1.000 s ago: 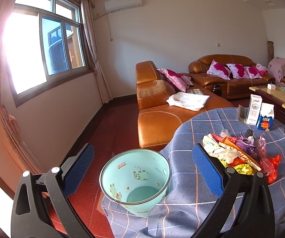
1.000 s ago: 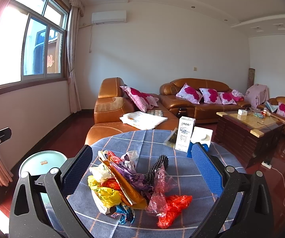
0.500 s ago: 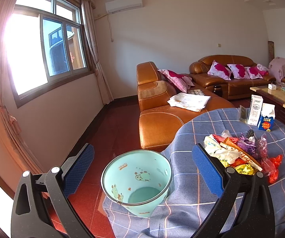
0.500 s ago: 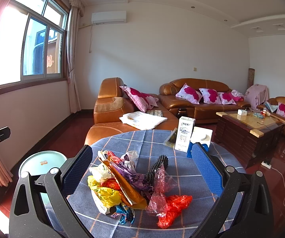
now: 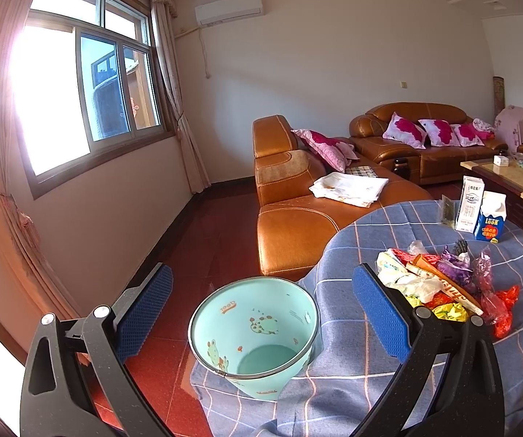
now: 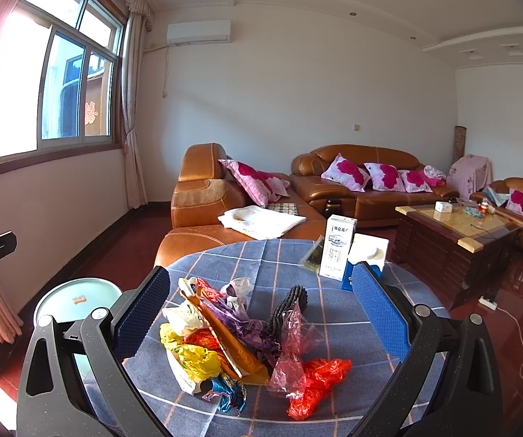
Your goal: Collect trash
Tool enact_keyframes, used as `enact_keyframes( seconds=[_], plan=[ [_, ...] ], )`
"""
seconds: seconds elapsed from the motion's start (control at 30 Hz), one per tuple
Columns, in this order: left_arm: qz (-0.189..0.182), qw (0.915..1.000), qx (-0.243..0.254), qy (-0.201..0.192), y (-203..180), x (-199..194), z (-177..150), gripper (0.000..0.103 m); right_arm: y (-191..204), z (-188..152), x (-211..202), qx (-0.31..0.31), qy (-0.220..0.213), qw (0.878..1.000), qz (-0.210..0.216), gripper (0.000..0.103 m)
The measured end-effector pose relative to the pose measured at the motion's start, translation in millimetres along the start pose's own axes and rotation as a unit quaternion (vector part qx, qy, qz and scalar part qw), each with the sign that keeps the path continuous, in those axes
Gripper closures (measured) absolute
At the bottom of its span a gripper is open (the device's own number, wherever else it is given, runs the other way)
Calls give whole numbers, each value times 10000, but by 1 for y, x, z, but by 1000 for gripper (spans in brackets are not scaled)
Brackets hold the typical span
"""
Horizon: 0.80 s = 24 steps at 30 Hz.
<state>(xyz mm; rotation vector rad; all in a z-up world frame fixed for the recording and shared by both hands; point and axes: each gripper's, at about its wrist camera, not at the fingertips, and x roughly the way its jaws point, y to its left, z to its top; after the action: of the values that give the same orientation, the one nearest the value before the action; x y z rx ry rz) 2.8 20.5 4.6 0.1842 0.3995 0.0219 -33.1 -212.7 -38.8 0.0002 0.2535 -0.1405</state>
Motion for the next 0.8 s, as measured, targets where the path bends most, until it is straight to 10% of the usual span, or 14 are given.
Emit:
enact_keyframes(
  seconds=[0.8],
  plan=[
    [66,9999,45,77,-2,10,-6,6,0,-5,7,-8,69,10000,-61,5]
  ],
)
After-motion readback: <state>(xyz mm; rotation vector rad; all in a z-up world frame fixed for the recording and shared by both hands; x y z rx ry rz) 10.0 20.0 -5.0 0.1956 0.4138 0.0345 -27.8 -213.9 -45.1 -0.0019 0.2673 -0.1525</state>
